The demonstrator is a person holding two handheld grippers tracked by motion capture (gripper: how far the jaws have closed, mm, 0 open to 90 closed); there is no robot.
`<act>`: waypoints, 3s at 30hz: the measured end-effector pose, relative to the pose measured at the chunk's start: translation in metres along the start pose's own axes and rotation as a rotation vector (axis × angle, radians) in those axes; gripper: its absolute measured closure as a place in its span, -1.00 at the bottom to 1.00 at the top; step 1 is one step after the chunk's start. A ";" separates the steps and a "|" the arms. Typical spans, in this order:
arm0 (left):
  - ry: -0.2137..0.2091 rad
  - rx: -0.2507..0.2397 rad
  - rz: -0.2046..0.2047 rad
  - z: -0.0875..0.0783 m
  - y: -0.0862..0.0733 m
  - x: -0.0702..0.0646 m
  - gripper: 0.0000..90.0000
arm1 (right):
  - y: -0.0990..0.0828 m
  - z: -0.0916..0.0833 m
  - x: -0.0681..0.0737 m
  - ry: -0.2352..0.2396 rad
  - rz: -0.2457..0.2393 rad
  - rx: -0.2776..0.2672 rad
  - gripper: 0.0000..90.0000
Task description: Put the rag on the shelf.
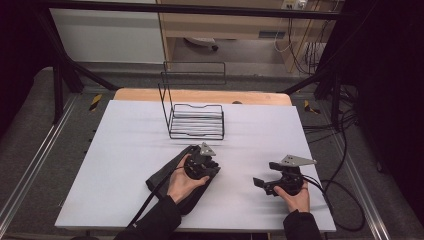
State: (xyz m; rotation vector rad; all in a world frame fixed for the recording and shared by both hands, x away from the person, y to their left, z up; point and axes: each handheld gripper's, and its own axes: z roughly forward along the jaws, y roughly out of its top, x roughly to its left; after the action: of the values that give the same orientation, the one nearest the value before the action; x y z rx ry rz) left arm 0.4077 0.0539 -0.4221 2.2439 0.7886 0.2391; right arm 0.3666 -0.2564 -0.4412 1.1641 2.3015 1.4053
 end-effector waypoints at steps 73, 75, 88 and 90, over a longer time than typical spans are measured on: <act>-0.069 0.045 -0.273 -0.115 -0.127 0.065 0.84 | 0.057 0.109 0.068 0.009 0.144 0.141 0.80; -0.071 0.040 -0.270 -0.112 -0.124 0.054 0.84 | 0.061 0.108 0.063 -0.003 0.133 0.145 0.80; -0.007 0.001 -0.302 -0.110 -0.125 0.010 0.84 | 0.081 0.135 0.049 0.032 -0.027 0.136 0.79; -0.008 0.002 -0.296 -0.110 -0.125 0.005 0.84 | 0.082 0.140 0.050 0.035 -0.050 0.134 0.79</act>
State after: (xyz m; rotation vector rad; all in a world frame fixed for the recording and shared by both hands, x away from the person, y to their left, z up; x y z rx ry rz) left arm 0.3109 0.1892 -0.4308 2.0953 1.1023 0.0878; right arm 0.4508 -0.1086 -0.4363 1.1171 2.4646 1.2811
